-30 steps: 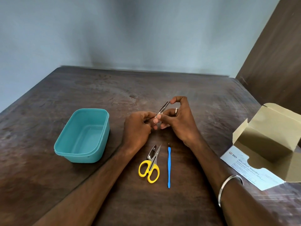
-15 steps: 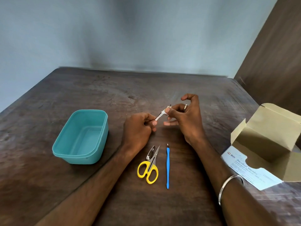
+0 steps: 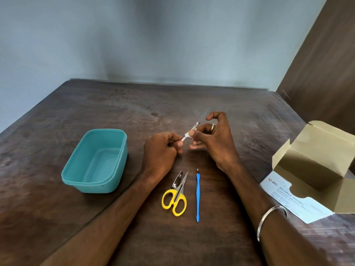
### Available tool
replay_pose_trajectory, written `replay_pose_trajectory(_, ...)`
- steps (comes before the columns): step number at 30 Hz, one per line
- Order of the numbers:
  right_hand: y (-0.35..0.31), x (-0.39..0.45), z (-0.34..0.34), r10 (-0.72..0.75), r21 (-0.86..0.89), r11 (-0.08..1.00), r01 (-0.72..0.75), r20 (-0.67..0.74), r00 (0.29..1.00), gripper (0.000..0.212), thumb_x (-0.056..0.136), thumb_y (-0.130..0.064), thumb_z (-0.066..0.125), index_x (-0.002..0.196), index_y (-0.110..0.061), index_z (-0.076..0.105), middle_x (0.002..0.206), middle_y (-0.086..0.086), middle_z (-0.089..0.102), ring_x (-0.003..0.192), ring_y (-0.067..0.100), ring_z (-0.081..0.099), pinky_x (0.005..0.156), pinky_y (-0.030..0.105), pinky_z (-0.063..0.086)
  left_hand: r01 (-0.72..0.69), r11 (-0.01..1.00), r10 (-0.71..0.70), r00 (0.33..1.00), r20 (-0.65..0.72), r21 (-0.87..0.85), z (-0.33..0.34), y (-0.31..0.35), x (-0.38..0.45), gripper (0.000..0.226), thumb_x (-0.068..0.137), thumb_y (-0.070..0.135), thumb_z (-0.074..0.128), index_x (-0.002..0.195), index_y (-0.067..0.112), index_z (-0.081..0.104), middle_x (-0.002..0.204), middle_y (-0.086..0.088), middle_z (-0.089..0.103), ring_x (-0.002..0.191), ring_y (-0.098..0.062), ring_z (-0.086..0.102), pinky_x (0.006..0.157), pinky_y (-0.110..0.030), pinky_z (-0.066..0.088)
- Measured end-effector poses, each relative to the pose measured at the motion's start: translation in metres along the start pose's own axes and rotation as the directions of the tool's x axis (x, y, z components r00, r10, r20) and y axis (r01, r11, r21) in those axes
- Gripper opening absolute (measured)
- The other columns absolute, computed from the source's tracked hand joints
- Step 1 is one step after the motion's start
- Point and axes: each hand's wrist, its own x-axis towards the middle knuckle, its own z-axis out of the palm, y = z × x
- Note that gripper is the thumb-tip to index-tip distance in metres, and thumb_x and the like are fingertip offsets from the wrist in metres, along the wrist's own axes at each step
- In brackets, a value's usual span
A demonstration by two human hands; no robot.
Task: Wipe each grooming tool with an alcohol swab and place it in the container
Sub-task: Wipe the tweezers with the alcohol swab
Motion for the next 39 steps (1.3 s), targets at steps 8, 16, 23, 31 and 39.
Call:
replay_pose_trajectory(8, 0.0, -0.004, 0.008, -0.013, -0.032, 0.999, 0.015, 0.072, 0.997, 0.053, 0.08, 0.008, 0.074, 0.116, -0.007, 0.037, 0.072, 0.01, 0.067, 0.059, 0.025, 0.064, 0.06, 0.041, 0.061, -0.006, 1.0, 0.006, 1.0, -0.009, -0.028, -0.001, 0.0, 0.0, 0.015, 0.091, 0.011, 0.065, 0.095, 0.023, 0.074, 0.072, 0.012, 0.071, 0.062, 0.005, 0.063, 0.066, -0.019, 0.052)
replay_pose_trajectory(16, 0.001, -0.004, 0.007, -0.005, 0.002, 1.0, 0.005, 0.062, 0.998, 0.042, 0.085, 0.003, 0.073, 0.116, -0.003, 0.047, 0.079, 0.018, 0.071, 0.063, 0.023, 0.071, 0.059, 0.035, 0.062, -0.035, 0.981, 0.04, 0.999, 0.023, -0.193, 0.001, 0.005, -0.003, 0.019, 0.091, 0.006, 0.065, 0.101, 0.02, 0.074, 0.081, 0.01, 0.074, 0.062, 0.006, 0.066, 0.056, -0.009, 0.047)
replay_pose_trajectory(23, 0.002, -0.004, 0.005, -0.03, 0.054, 0.998, 0.024, 0.111, 0.993, 0.034, 0.08, 0.009, 0.073, 0.108, 0.001, 0.057, 0.091, 0.032, 0.068, 0.072, 0.03, 0.071, 0.063, 0.039, 0.063, 0.045, 0.941, -0.052, 0.999, -0.013, -0.334, -0.001, 0.005, 0.001, 0.015, 0.094, 0.009, 0.062, 0.099, 0.014, 0.075, 0.072, 0.002, 0.074, 0.053, 0.0, 0.061, 0.052, -0.012, 0.045)
replay_pose_trajectory(31, 0.003, -0.002, 0.004, -0.032, 0.032, 0.999, 0.029, 0.099, 0.995, 0.043, 0.079, 0.006, 0.076, 0.112, -0.007, 0.051, 0.071, 0.005, 0.068, 0.062, 0.021, 0.067, 0.058, 0.041, 0.06, 0.169, 0.863, -0.158, 0.985, 0.063, -0.477, -0.007, 0.009, 0.003, 0.015, 0.096, 0.014, 0.059, 0.09, 0.012, 0.073, 0.073, -0.007, 0.071, 0.053, -0.005, 0.055, 0.049, -0.012, 0.042)
replay_pose_trajectory(39, 0.0, -0.004, 0.0, -0.128, 0.036, 0.992, 0.123, 0.224, 0.966, 0.043, 0.084, -0.006, 0.076, 0.124, -0.02, 0.067, 0.082, 0.021, 0.061, 0.07, 0.02, 0.062, 0.061, 0.041, 0.057, 0.233, 0.864, -0.162, 0.968, 0.192, -0.446, -0.017, 0.008, 0.006, 0.017, 0.096, 0.018, 0.059, 0.092, 0.009, 0.073, 0.069, -0.004, 0.066, 0.058, -0.011, 0.053, 0.052, -0.018, 0.042)
